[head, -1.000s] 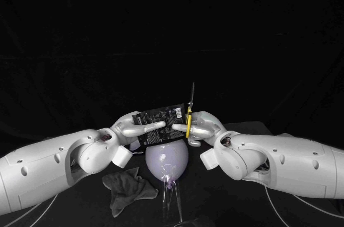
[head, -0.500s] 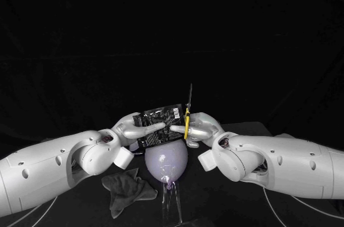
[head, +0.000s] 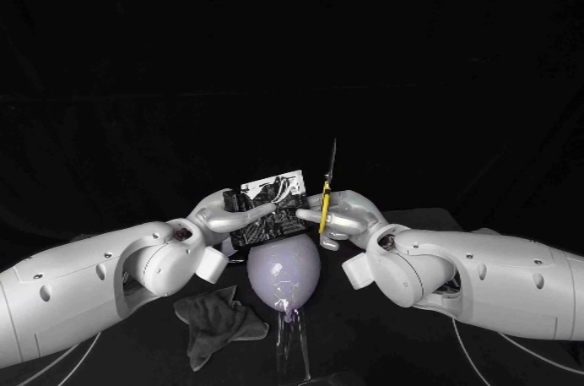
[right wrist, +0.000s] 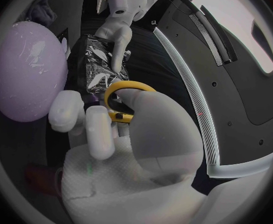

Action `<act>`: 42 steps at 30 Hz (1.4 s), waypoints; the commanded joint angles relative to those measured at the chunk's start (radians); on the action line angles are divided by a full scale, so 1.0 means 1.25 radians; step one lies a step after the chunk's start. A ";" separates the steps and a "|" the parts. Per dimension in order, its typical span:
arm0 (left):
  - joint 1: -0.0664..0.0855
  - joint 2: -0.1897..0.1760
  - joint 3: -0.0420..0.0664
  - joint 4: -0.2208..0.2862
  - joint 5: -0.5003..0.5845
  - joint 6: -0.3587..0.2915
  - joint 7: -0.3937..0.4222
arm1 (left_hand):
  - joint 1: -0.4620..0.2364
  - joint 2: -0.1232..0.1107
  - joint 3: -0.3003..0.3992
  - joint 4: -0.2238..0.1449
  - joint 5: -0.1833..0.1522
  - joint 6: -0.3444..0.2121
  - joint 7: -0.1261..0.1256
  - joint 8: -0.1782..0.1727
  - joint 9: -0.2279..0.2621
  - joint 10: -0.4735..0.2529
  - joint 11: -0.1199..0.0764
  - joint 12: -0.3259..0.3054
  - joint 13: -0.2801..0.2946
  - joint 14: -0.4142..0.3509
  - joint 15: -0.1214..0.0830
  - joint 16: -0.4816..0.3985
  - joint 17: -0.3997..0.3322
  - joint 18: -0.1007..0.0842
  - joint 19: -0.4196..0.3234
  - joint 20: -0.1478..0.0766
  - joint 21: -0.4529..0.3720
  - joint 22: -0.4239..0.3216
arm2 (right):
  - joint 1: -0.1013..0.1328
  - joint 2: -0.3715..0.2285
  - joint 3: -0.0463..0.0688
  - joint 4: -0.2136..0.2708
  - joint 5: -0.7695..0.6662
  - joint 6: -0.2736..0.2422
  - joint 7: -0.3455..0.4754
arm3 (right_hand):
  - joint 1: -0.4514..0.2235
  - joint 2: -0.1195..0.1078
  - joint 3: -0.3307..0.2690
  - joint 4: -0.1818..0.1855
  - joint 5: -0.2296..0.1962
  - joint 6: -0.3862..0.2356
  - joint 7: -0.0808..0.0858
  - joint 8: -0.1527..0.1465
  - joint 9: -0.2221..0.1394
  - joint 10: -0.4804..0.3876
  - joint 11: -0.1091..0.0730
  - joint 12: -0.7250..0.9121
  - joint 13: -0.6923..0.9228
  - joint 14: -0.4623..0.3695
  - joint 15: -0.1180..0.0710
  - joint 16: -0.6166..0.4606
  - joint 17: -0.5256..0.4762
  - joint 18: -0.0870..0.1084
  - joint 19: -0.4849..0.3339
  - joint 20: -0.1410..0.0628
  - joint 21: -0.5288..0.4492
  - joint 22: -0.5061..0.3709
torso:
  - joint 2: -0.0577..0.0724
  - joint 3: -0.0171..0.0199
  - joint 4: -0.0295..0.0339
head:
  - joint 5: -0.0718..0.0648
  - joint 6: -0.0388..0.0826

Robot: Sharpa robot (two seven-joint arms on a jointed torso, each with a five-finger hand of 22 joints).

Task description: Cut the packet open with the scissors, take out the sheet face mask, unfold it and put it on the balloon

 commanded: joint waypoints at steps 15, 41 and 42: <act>0.004 0.000 0.006 -0.020 0.124 0.007 0.034 | -0.059 -0.021 0.086 -0.017 0.003 0.004 0.005 0.016 0.045 0.029 -0.006 -0.010 0.000 0.025 -0.003 0.005 0.012 0.013 0.034 -0.011 0.023 0.002 | -0.016 -0.072 -0.002 0.020 0.022 0.100 -0.012 | 0.001 0.006 0.007 0.000 0.002 -0.004 0.000 -0.025 -0.021 0.148 -0.036 0.033 0.005 0.009 0.002 -0.026 -0.036 0.022 -0.016 0.009 -0.037 -0.024 | -0.002 0.0015 -0.0015 | -0.003 0.003; 0.027 0.094 0.009 -0.104 0.130 0.079 -0.024 | -0.096 -0.032 0.118 -0.033 0.003 -0.008 0.002 0.025 0.067 0.030 -0.010 -0.010 0.001 0.070 -0.016 0.022 0.028 0.012 0.080 -0.031 0.048 0.008 | -0.132 -0.163 -0.006 0.125 -0.043 0.209 -0.120 | -0.074 0.011 -0.050 -0.004 0.003 0.035 -0.056 0.048 0.044 0.151 -0.091 0.400 0.370 0.022 -0.045 -0.014 -0.015 0.012 0.013 -0.037 -0.010 -0.003 | -0.001 0.0053 -0.0055 | -0.023 -0.017; 0.027 0.096 0.009 -0.105 0.130 0.080 -0.025 | -0.096 -0.032 0.119 -0.033 0.003 -0.008 0.002 0.026 0.067 0.031 -0.010 -0.010 0.001 0.070 -0.016 0.022 0.028 0.012 0.080 -0.031 0.048 0.008 | -0.134 -0.167 -0.006 0.128 -0.037 0.206 -0.111 | -0.073 0.011 -0.051 -0.003 0.003 0.034 -0.056 0.047 0.044 0.160 -0.091 0.415 0.385 0.022 -0.045 -0.014 -0.014 0.012 0.014 -0.037 -0.010 -0.003 | -0.001 0.0060 -0.0053 | -0.025 -0.021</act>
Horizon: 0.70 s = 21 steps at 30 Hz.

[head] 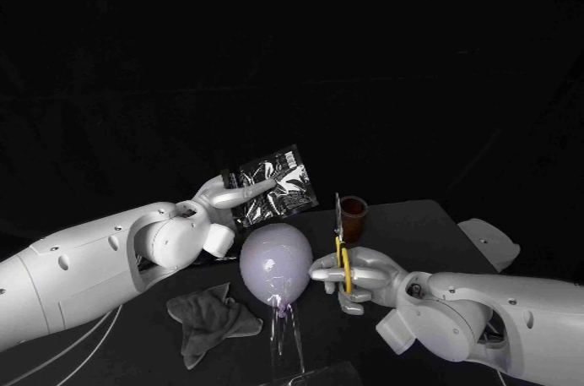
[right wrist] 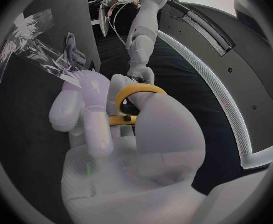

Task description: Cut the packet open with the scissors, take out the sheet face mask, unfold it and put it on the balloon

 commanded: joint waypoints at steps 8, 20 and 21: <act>0.003 0.012 0.001 -0.003 0.007 0.032 -0.004 | -0.009 0.000 0.006 0.001 0.005 -0.005 -0.001 0.004 0.066 0.005 -0.001 -0.003 0.000 0.006 -0.001 0.003 0.002 0.006 0.006 -0.001 0.004 0.001 | -0.010 -0.032 0.000 0.015 -0.001 0.025 0.012 | -0.123 -0.067 -0.116 0.077 -0.005 0.026 -0.013 0.034 0.038 0.172 -0.017 0.479 0.497 0.034 -0.064 0.052 0.099 0.022 -0.023 0.000 -0.031 -0.014 | 0.000 0.0016 -0.0008 | -0.017 -0.027; 0.002 0.022 0.001 0.001 0.008 0.046 -0.005 | -0.010 0.000 0.006 0.001 0.005 -0.005 -0.002 0.005 0.067 0.005 -0.001 -0.002 0.000 0.007 -0.001 0.004 0.002 0.006 0.006 -0.001 0.004 0.001 | -0.011 -0.049 0.000 0.019 -0.039 0.024 -0.085 | -0.111 -0.049 -0.155 0.099 -0.005 -0.007 -0.016 0.108 0.146 0.235 -0.024 0.793 0.812 0.082 -0.069 0.174 0.347 -0.012 0.067 -0.014 0.147 0.094 | 0.000 0.0004 -0.0005 | -0.024 -0.038; 0.002 0.023 0.001 0.000 0.008 0.047 -0.004 | -0.010 0.000 0.006 0.001 0.005 -0.005 -0.002 0.005 0.067 0.005 -0.001 -0.002 0.000 0.007 -0.001 0.004 0.002 0.006 0.006 -0.001 0.004 0.001 | -0.011 -0.050 0.000 0.019 -0.041 0.026 -0.090 | -0.121 -0.054 -0.163 0.106 -0.005 -0.011 -0.013 0.106 0.147 0.235 -0.022 0.793 0.812 0.082 -0.066 0.174 0.347 -0.012 0.066 -0.012 0.146 0.094 | 0.000 0.0003 -0.0003 | -0.025 -0.038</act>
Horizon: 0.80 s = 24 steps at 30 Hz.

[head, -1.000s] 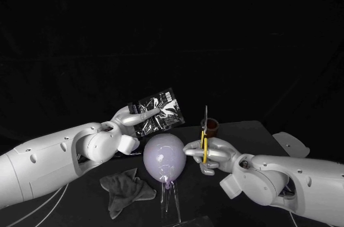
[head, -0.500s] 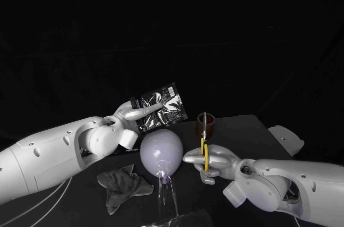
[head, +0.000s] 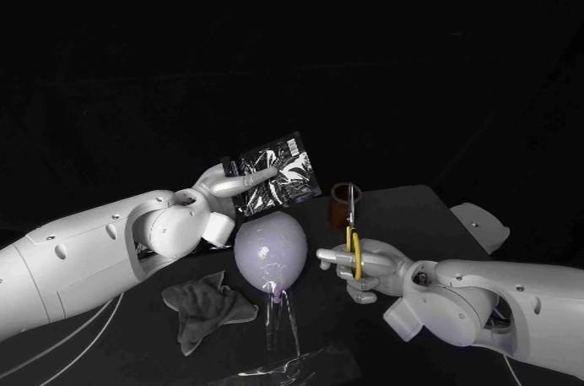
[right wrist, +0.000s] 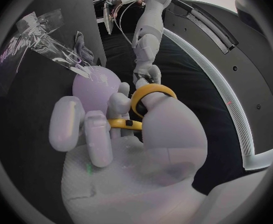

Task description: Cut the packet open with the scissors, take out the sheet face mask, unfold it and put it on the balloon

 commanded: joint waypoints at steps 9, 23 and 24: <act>0.001 0.014 0.001 -0.005 0.007 0.029 0.004 | -0.003 0.008 0.005 -0.001 0.002 -0.004 0.000 0.004 0.062 0.005 -0.001 -0.002 0.000 0.007 -0.001 0.004 0.001 0.006 0.007 -0.001 0.004 0.001 | 0.000 -0.016 0.000 0.015 -0.027 0.001 -0.043 | -0.052 -0.025 -0.091 0.069 -0.006 -0.083 0.044 -0.096 -0.035 -0.047 0.016 -0.193 -0.342 0.050 -0.041 -0.062 0.063 0.007 -0.019 0.013 -0.060 0.043 | 0.001 -0.0017 0.0010 | -0.004 -0.009; 0.001 0.028 0.001 -0.022 0.007 0.035 0.002 | -0.004 0.008 0.005 -0.001 0.002 -0.004 -0.001 0.005 0.063 0.006 -0.001 -0.002 0.000 0.007 -0.001 0.004 0.001 0.006 0.007 -0.002 0.004 0.001 | 0.000 -0.023 0.000 0.033 -0.056 0.039 -0.086 | -0.058 0.011 -0.316 0.175 -0.005 -0.245 0.120 -0.235 -0.139 -0.051 0.093 -0.566 -0.622 0.044 0.019 -0.078 0.028 0.015 -0.030 0.070 -0.090 0.028 | 0.000 -0.0023 0.0015 | -0.003 -0.017; 0.001 0.029 0.001 -0.023 0.007 0.035 0.001 | -0.004 0.008 0.005 -0.001 0.002 -0.004 -0.001 0.005 0.063 0.006 -0.001 -0.002 0.000 0.007 -0.001 0.004 0.001 0.006 0.007 -0.002 0.004 0.001 | 0.000 -0.022 0.000 0.034 -0.058 0.041 -0.088 | -0.054 0.015 -0.327 0.174 -0.006 -0.242 0.120 -0.233 -0.143 -0.045 0.092 -0.575 -0.630 0.044 0.019 -0.077 0.028 0.015 -0.030 0.071 -0.089 0.029 | 0.000 -0.0022 0.0014 | -0.003 -0.018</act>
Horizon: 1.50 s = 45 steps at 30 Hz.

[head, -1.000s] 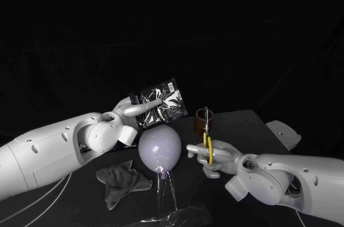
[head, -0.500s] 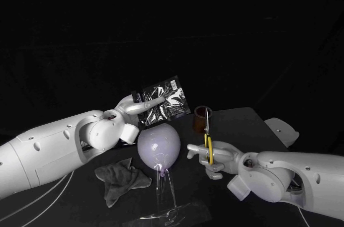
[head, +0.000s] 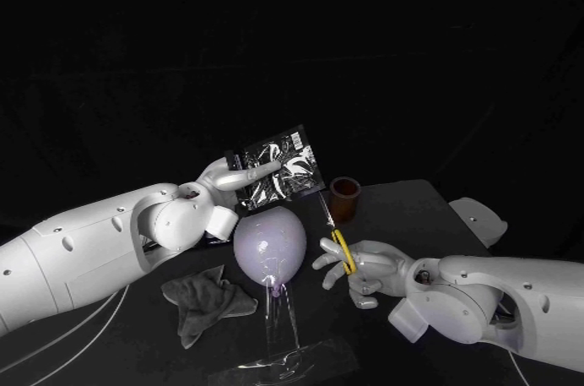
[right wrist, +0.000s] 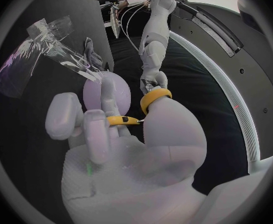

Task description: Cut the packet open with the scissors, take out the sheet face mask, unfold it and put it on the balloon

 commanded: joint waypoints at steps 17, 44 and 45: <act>0.001 -0.006 0.003 -0.023 0.034 0.010 0.018 | -0.001 0.010 0.006 -0.001 0.002 0.002 0.005 0.004 0.036 0.007 -0.002 -0.002 0.001 0.005 0.001 0.004 0.002 0.011 0.005 0.001 0.005 0.001 | 0.000 -0.011 0.000 0.010 -0.032 0.035 -0.013 | 0.038 0.054 -0.077 -0.003 0.000 0.050 0.000 0.050 -0.018 0.095 0.001 -0.052 -0.046 0.050 -0.009 0.008 0.040 0.004 0.010 -0.005 0.020 0.041 | 0.000 -0.0005 -0.0012 | 0.002 -0.003; 0.001 0.006 0.004 -0.047 0.025 0.004 0.001 | -0.001 0.009 0.007 -0.005 0.002 0.002 0.004 0.006 0.038 0.007 -0.002 -0.002 0.001 0.006 0.000 0.004 0.003 0.011 0.006 0.000 0.006 0.001 | 0.015 -0.016 0.001 0.027 -0.110 0.027 -0.014 | 0.056 0.072 -0.101 -0.004 0.000 0.059 -0.003 0.058 -0.028 0.104 -0.002 -0.066 -0.054 0.050 -0.012 0.010 0.041 0.005 0.009 -0.008 0.018 0.041 | 0.000 0.0007 0.0004 | 0.011 0.002; 0.001 0.006 0.004 -0.046 0.024 0.005 0.000 | -0.001 0.009 0.007 -0.005 0.002 0.002 0.004 0.006 0.038 0.007 -0.002 -0.002 0.001 0.006 0.000 0.004 0.003 0.011 0.006 0.000 0.006 0.001 | 0.017 -0.016 0.001 0.027 -0.112 0.025 -0.014 | 0.056 0.072 -0.101 -0.004 0.000 0.059 -0.003 0.058 -0.028 0.104 -0.002 -0.066 -0.054 0.050 -0.012 0.010 0.041 0.005 0.009 -0.008 0.018 0.041 | 0.000 0.0009 0.0005 | 0.011 0.002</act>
